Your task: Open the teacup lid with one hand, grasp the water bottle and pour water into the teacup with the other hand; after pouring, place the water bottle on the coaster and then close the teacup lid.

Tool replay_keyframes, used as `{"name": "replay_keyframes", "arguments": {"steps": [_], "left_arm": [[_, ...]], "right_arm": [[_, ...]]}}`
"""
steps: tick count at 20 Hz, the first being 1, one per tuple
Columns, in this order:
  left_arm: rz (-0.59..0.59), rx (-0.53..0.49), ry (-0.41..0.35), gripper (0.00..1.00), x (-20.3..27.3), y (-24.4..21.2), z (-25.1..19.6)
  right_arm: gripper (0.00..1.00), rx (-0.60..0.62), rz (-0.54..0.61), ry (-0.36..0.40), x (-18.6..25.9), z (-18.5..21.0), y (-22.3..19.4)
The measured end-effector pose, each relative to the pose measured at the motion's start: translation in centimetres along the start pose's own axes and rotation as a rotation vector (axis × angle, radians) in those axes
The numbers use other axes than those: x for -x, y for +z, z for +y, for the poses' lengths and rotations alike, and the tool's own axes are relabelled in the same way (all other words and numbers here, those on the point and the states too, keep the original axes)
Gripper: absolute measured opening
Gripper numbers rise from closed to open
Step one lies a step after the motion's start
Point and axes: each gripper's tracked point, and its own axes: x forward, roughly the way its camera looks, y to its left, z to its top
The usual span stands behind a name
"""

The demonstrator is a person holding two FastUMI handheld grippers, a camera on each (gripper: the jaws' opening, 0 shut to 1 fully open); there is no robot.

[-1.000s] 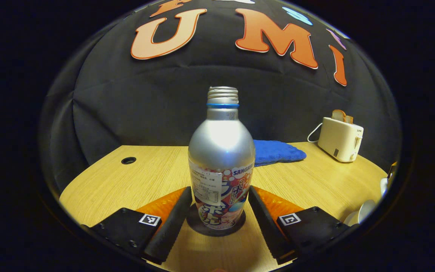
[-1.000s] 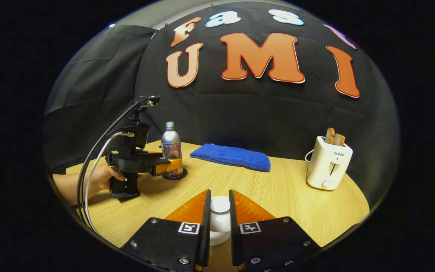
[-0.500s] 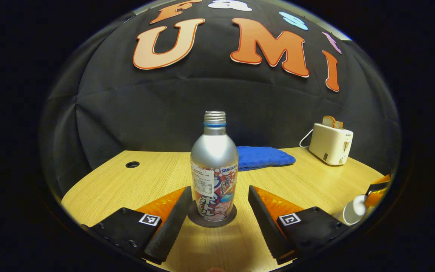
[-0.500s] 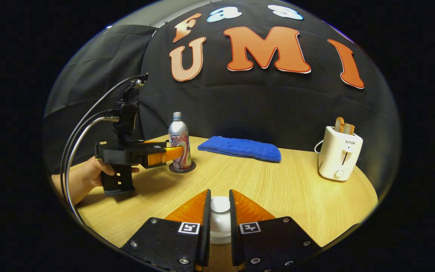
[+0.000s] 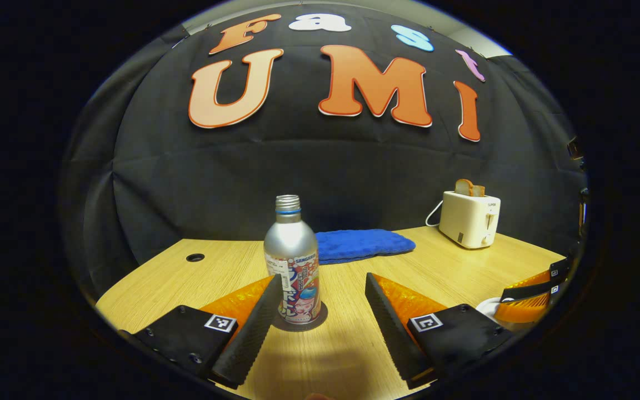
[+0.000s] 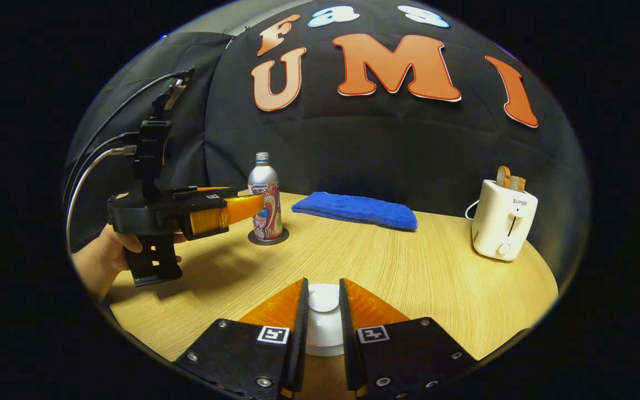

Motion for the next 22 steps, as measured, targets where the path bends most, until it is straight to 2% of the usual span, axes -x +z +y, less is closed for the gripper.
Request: {"name": "replay_keyframes", "arguments": {"steps": [1, 2, 6, 12, 16, 21, 22], "left_arm": [[-0.015, -0.001, -0.002, 0.98, 0.4, 0.5, -0.3], [-0.029, 0.0, -0.002, 0.98, 0.8, 1.0, -0.6], [-0.069, 0.001, 0.01, 0.98, 2.6, 3.0, -1.0], [-0.141, -0.015, 0.074, 0.97, 6.4, 5.8, 0.0], [-0.174, -0.017, 0.131, 1.0, 9.1, 7.1, 1.5], [-0.182, -0.024, 0.199, 1.0, 11.6, 7.2, 3.4], [-0.181, -0.018, 0.203, 0.94, 11.9, 7.0, 3.6]], "right_arm": [[0.31, 0.008, -0.022, -0.014, 0.1, -0.2, 0.6], [0.38, 0.02, -0.046, -0.027, 0.4, -0.5, 1.2], [0.5, 0.046, -0.163, -0.079, 1.6, -1.5, 4.9], [0.72, 0.058, -0.29, -0.147, 4.2, -2.3, 9.4], [0.77, 0.07, -0.384, -0.178, 6.2, -2.5, 12.1], [0.83, 0.074, -0.394, -0.203, 7.3, -2.8, 12.4], [0.83, 0.072, -0.391, -0.207, 7.3, -3.0, 12.1]]}}
